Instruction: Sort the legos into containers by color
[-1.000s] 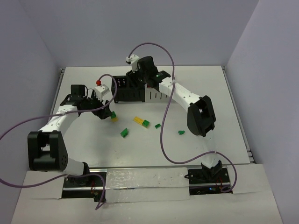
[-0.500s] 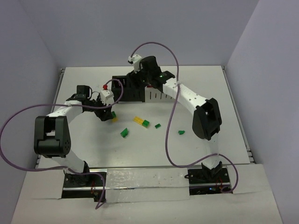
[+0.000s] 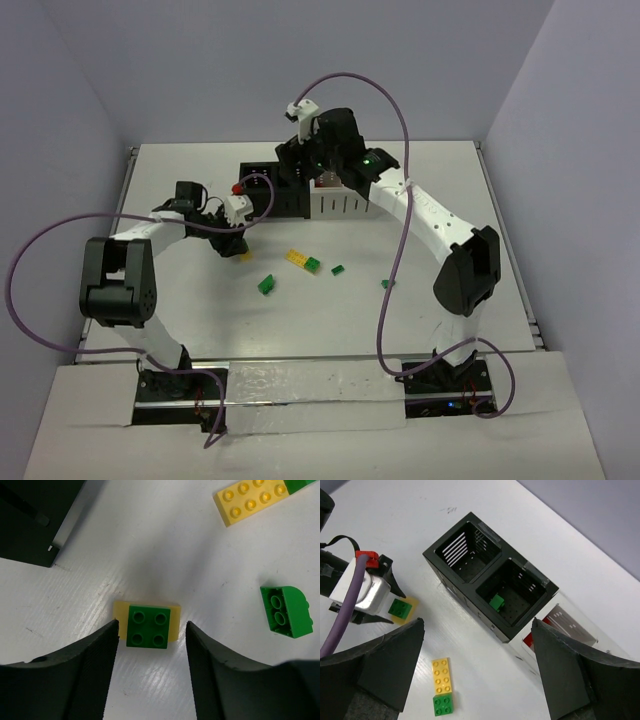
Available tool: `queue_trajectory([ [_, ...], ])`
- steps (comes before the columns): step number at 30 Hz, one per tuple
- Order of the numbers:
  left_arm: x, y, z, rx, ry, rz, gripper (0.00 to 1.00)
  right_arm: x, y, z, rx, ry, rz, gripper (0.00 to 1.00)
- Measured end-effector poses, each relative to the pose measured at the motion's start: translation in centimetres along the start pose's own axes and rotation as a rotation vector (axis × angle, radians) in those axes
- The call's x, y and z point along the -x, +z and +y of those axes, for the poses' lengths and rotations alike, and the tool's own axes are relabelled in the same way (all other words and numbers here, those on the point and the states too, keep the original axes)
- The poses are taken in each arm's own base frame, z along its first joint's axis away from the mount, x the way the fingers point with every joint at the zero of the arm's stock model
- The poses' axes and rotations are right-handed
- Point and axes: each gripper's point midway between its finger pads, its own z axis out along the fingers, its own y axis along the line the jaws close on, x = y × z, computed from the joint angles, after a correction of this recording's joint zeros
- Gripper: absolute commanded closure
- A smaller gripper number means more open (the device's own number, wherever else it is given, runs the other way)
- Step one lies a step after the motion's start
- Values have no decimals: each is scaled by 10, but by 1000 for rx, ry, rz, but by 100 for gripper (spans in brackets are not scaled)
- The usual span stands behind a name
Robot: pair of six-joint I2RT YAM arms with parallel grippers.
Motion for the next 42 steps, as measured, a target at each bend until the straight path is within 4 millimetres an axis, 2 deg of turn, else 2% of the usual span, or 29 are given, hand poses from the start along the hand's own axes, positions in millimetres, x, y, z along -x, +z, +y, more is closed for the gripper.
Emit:
queue_trajectory([
  [2, -1, 2, 0, -2, 6, 5, 48, -4, 0, 0, 1, 5, 8, 4],
  [9, -6, 4, 2, 10, 18, 34, 51, -19, -1, 2, 3, 20, 43, 2],
  [11, -8, 4, 3, 15, 22, 43, 54, -20, -4, 2, 3, 23, 43, 2],
  [17, -9, 3, 5, 23, 30, 52, 72, -18, -13, 1, -3, 23, 33, 2],
  [20, -9, 3, 5, 23, 30, 51, 85, -18, -17, 1, -3, 23, 32, 2],
  [21, -9, 3, 4, 24, 30, 51, 93, -18, -18, 2, -4, 23, 31, 2],
  [23, -8, 0, 2, 21, 20, 51, 100, -19, -22, 2, -3, 22, 31, 2],
  [25, 0, -7, -3, 20, 2, 36, 100, -19, -27, 3, 1, 23, 28, 1],
  [27, 16, -20, -9, 32, -18, -5, 100, -16, -33, 4, 5, 23, 18, 1],
  [29, 44, -41, -16, 72, -80, -82, 100, -16, -41, 6, 12, 23, 5, 1],
  [34, 137, -120, -37, 213, -174, -401, 100, -15, -58, 18, 62, 28, -18, 1],
  [36, 164, -145, -48, 224, -249, -506, 100, -11, -62, 26, 106, 29, -33, 1],
  [39, 192, -163, -50, 216, -412, -596, 100, -7, -65, 42, 186, 22, -47, 1],
  [42, 198, -159, -41, 191, -603, -606, 100, -6, -68, 61, 254, -11, -47, 1],
])
